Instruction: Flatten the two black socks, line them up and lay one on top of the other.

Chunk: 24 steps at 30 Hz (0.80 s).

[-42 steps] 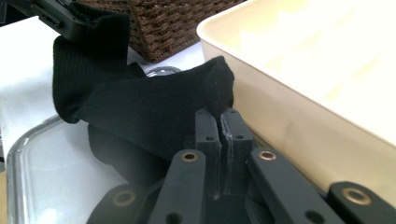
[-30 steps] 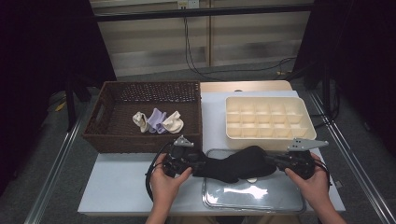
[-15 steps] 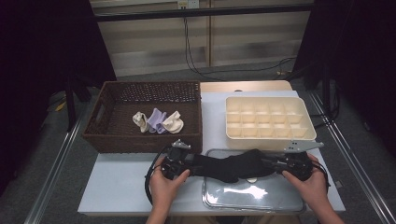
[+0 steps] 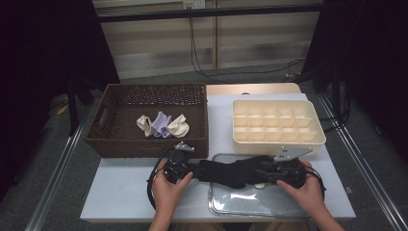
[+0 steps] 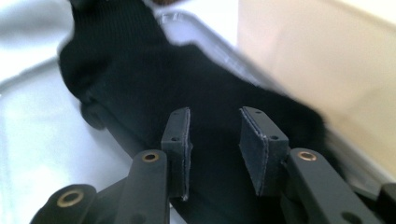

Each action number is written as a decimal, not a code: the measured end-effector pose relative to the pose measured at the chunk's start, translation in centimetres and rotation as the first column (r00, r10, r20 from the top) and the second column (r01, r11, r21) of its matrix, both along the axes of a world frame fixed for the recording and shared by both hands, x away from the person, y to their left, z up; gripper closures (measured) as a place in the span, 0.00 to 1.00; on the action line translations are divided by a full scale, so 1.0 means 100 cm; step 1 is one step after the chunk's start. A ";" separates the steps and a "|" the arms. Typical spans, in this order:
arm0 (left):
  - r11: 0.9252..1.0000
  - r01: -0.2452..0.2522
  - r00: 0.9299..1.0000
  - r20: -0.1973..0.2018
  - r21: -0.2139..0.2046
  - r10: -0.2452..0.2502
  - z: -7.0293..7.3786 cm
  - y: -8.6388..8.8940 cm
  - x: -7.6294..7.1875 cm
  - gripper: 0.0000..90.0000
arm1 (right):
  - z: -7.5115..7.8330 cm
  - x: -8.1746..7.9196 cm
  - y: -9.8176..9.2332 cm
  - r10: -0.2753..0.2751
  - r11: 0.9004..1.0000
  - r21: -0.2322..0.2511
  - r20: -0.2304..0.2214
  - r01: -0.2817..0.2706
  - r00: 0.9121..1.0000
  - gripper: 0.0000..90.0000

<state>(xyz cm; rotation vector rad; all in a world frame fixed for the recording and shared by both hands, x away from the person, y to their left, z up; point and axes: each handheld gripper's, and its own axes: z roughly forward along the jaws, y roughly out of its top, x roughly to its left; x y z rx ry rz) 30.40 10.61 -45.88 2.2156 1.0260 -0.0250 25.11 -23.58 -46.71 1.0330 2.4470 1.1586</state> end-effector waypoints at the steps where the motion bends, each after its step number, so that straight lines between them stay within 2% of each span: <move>1: 1.000 0.010 1.000 -0.007 0.010 -0.009 -0.003 0.000 0.001 0.77 | -0.004 0.001 0.003 0.008 1.000 -0.010 -0.008 -0.008 1.000 0.74; 4: 1.000 0.015 1.000 -0.015 0.015 -0.014 -0.004 -0.001 0.001 0.81 | -0.008 0.000 0.008 0.030 0.999 -0.017 -0.015 -0.030 0.999 0.94; 6: 1.000 0.019 1.000 -0.019 0.018 -0.018 -0.003 -0.002 0.001 0.87 | -0.007 0.000 0.010 0.028 0.999 -0.025 -0.020 -0.029 0.999 1.00; 10: 0.999 0.029 0.999 -0.018 0.028 -0.028 0.000 -0.004 0.000 0.94 | -0.007 0.002 0.008 0.015 1.000 0.004 -0.047 -0.015 0.999 1.00; 13: 0.999 0.027 1.000 -0.006 0.021 -0.026 0.006 -0.003 -0.001 0.95 | -0.005 0.001 0.007 0.008 1.000 0.012 -0.039 -0.007 0.999 1.00; 14: 1.000 0.016 1.000 0.002 0.004 -0.016 0.008 -0.003 -0.002 0.95 | -0.003 0.001 0.006 0.008 1.000 0.025 -0.033 -0.007 0.999 1.00; 17: 1.000 0.023 1.000 0.017 -0.015 -0.022 0.014 0.000 -0.003 0.95 | 0.006 0.000 0.000 0.003 0.999 0.047 -0.008 -0.002 1.000 1.00; 24: 0.998 0.032 0.999 0.022 -0.053 -0.031 0.017 -0.003 -0.004 0.95 | 0.017 -0.005 -0.009 -0.006 0.997 0.073 0.018 0.005 1.000 1.00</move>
